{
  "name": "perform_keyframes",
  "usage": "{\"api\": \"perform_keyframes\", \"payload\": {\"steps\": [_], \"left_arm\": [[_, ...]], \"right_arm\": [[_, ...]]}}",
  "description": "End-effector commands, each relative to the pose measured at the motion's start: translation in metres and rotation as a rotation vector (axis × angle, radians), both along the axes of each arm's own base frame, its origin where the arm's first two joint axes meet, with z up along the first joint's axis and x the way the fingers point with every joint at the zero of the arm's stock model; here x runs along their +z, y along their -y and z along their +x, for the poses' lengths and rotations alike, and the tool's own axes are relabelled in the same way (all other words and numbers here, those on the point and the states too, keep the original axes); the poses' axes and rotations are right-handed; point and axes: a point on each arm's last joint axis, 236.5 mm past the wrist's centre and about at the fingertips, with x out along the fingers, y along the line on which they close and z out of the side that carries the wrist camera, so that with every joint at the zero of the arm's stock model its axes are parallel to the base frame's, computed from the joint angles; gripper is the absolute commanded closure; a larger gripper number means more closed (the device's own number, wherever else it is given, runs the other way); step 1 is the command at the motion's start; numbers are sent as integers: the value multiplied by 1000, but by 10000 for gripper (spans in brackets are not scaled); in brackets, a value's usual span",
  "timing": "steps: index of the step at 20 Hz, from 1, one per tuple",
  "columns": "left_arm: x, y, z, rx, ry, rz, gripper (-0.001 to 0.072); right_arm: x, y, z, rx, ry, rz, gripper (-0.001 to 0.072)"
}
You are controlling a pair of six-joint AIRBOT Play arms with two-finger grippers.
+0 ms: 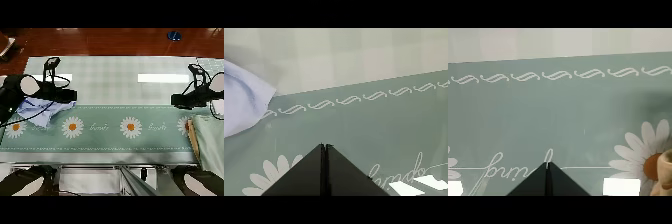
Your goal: Fold the shirts.
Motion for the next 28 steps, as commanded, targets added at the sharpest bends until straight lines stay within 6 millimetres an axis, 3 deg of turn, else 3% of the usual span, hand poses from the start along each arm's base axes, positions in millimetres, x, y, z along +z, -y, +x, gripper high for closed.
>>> {"api": "perform_keyframes", "payload": {"steps": [1,13,15,18,19,20,21,24,26,28], "left_arm": [[0,0,0,-1,-1,1,680],[0,0,0,-1,0,1,680],[0,0,0,0,2,0,680],[7,2,28,24,111,-16,676],[8,-3,40,28,161,6,557],[9,-15,52,17,212,66,213],[11,-35,62,2,260,157,198],[31,-122,84,88,330,396,200],[36,-176,90,259,341,388,200],[25,-221,88,366,306,395,200]], "right_arm": [[0,0,0,1,-1,0,695],[0,0,1,0,2,0,695],[2,2,11,-2,47,-10,695],[6,4,25,-5,107,-19,693],[6,6,29,-6,123,-25,625],[5,7,31,-5,124,-30,379],[1,9,29,3,110,-43,300],[-12,13,13,13,12,-62,300],[-15,13,8,13,-13,-60,301],[-15,12,8,-5,-13,-54,304]]}}
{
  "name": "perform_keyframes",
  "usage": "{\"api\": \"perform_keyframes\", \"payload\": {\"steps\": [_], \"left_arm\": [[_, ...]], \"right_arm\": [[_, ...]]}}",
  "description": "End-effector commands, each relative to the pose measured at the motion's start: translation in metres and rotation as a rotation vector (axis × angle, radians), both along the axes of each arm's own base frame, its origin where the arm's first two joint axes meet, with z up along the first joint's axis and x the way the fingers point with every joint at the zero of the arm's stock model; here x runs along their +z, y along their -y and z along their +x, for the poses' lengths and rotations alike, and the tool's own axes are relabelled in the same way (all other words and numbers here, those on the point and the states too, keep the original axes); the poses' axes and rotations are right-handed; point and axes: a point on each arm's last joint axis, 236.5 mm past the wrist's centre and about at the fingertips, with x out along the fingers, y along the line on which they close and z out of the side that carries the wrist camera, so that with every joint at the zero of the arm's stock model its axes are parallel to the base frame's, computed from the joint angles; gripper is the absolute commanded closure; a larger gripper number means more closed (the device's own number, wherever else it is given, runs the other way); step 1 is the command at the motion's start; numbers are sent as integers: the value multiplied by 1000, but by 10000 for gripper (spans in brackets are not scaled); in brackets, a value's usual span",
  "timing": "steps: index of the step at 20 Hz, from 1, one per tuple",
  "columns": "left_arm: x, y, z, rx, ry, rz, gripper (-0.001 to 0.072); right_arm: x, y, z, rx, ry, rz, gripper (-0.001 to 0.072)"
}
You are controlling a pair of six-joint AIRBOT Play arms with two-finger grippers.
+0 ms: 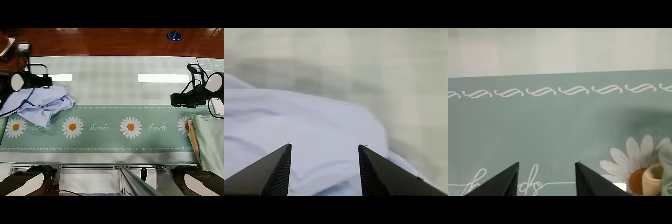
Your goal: Fold the shirts.
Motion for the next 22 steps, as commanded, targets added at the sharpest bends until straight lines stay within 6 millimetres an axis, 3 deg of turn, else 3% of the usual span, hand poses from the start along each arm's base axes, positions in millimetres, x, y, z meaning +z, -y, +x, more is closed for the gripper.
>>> {"api": "perform_keyframes", "payload": {"steps": [1,5,10,15,18,19,20,21,22], "left_arm": [[-8,-79,1,171,7,46,201],[-58,-91,2,136,-109,80,200],[-110,-93,4,136,-225,68,202],[-152,-83,-24,167,-401,12,203],[-160,-75,-38,184,-469,-19,209],[-157,-76,-41,189,-491,-16,347],[-153,-76,-45,194,-518,-16,610],[-147,-74,-46,174,-541,-10,681],[-139,-69,-45,146,-556,-13,682]], "right_arm": [[-3,0,-4,-23,-27,3,304],[-3,-5,-6,-40,-35,25,304],[-5,-6,-14,-57,-71,31,304],[-5,-6,-14,-76,-71,37,304],[-5,-10,-15,-77,-76,54,304],[-4,-11,-15,-78,-76,60,304],[-4,-12,-15,-78,-76,61,304],[-4,-12,-15,-78,-76,61,304],[-4,-12,-15,-78,-77,63,304]]}}
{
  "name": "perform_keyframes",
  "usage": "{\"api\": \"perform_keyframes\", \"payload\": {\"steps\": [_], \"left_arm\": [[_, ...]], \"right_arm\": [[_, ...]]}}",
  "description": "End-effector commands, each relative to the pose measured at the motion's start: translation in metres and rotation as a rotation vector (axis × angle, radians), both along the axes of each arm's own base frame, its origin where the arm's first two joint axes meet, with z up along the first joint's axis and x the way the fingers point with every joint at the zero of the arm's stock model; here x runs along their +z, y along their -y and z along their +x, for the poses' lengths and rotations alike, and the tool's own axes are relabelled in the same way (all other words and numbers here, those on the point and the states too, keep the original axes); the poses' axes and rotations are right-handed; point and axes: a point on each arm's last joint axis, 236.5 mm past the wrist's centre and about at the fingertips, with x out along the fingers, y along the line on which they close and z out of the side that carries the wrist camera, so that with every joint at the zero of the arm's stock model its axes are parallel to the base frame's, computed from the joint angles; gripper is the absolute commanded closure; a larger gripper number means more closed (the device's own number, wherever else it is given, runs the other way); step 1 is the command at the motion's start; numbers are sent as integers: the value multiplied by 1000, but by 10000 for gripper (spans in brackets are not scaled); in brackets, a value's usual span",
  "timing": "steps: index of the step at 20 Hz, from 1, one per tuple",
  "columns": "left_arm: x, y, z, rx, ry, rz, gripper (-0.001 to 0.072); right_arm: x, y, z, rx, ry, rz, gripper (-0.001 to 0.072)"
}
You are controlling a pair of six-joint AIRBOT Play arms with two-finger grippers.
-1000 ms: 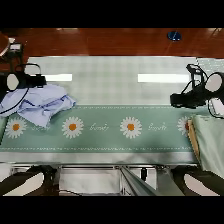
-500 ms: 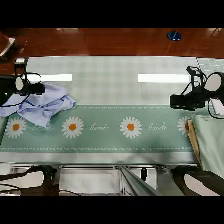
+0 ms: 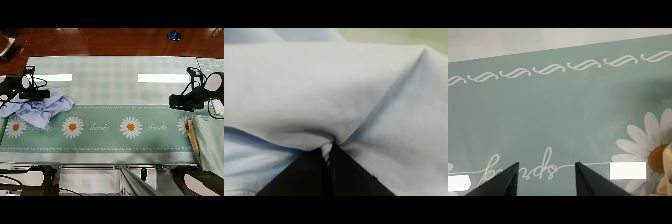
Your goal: Fold the shirts.
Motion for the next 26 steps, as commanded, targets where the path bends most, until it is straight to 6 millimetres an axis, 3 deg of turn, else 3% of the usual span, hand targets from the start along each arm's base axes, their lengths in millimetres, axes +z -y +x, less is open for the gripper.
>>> {"api": "perform_keyframes", "payload": {"steps": [1,4,6,8,11,14,18,20,22,24,26], "left_arm": [[19,16,-8,-29,-76,-47,681],[85,49,30,-28,145,-141,681],[155,72,53,-39,347,-212,681],[223,93,60,-60,513,-277,681],[328,133,51,-158,744,-388,681],[430,166,27,-250,976,-473,681],[537,213,-16,-385,1185,-599,681],[576,241,-38,-458,1265,-676,681],[599,271,-55,-532,1329,-750,681],[608,300,-67,-584,1350,-824,682],[602,328,-76,-626,1331,-890,681]], "right_arm": [[2,-3,-1,-2,2,11,304],[13,-2,0,1,40,10,304],[26,-2,-1,7,82,9,304],[45,-2,-1,14,145,6,304],[76,-1,-6,14,249,7,304],[105,-2,-13,13,345,10,304],[137,-1,-26,14,455,12,304],[150,-1,-31,14,497,12,304],[159,-1,-36,14,530,13,304],[165,-1,-39,14,552,13,304],[167,-1,-41,15,560,12,304]]}}
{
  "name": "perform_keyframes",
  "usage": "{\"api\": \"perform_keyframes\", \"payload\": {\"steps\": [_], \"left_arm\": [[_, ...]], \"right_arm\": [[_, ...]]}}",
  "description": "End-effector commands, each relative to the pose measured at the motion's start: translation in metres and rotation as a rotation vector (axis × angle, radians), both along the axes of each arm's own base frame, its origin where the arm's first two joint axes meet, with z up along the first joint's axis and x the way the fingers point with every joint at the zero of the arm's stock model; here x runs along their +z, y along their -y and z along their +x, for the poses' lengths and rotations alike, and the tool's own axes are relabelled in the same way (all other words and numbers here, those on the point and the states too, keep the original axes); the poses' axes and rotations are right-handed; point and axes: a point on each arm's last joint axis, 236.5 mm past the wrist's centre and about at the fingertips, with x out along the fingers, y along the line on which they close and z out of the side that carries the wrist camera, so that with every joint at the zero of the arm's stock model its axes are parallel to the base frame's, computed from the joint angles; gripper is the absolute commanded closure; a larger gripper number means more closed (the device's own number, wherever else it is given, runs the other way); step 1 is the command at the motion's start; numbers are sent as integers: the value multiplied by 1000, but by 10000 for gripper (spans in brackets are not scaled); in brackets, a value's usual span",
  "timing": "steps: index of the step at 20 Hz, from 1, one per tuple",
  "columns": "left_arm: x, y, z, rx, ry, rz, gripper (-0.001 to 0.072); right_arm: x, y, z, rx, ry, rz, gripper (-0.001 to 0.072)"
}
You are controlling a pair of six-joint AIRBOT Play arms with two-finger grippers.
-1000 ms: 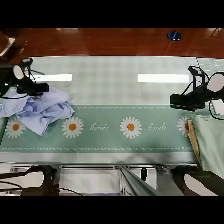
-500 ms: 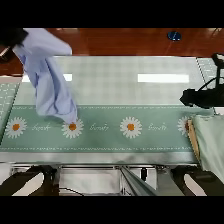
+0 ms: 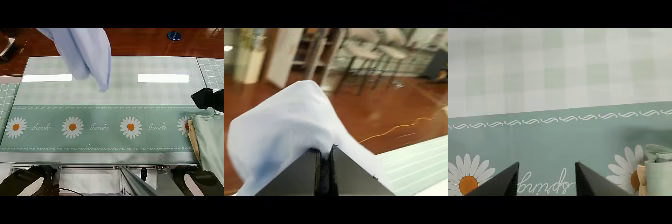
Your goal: Fold the shirts.
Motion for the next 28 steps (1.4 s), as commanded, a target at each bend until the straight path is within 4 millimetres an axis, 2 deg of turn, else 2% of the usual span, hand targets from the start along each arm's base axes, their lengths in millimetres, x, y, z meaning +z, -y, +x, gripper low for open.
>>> {"api": "perform_keyframes", "payload": {"steps": [1,3,5,7,8,10,13,16,18,19,20,21,22,24,25,26,28], "left_arm": [[3,52,-24,-136,26,-61,681],[-39,89,-32,-215,-56,-59,682],[-81,119,-41,-271,-142,-145,682],[-127,130,-43,-265,-227,-210,682],[-159,130,-44,-258,-283,-186,682],[-223,123,-46,-238,-390,-112,682],[-328,100,-59,-219,-616,32,682],[-422,55,-70,-147,-829,163,681],[-467,17,-69,-55,-929,192,681],[-482,0,-69,-12,-983,181,680],[-490,-13,-69,14,-1028,174,647],[-493,-24,-69,34,-1066,164,381],[-491,-35,-65,48,-1077,166,206],[-473,-67,-51,103,-1084,167,201],[-460,-90,-44,144,-1090,160,201],[-449,-114,-40,196,-1094,152,202],[-439,-160,-46,302,-1133,87,202]], "right_arm": [[8,0,-4,3,29,-3,304],[9,2,-3,2,37,-11,304],[9,6,-2,-6,39,-28,304],[9,9,-2,-10,40,-38,305],[9,9,-1,-10,43,-38,304],[9,8,-1,-9,43,-34,304],[3,8,-2,-14,29,-29,304],[-30,6,-7,-28,-43,-12,304],[-59,0,-8,-41,-84,28,304],[-73,-5,-8,-42,-98,55,304],[-85,-11,-7,-40,-117,86,304],[-98,-18,-5,-39,-144,119,304],[-105,-23,0,-36,-163,144,304],[-106,-19,19,-22,-162,129,304],[-100,-4,28,-46,-165,111,303],[-90,17,35,-78,-164,94,303],[-72,83,36,-229,-135,54,303]]}}
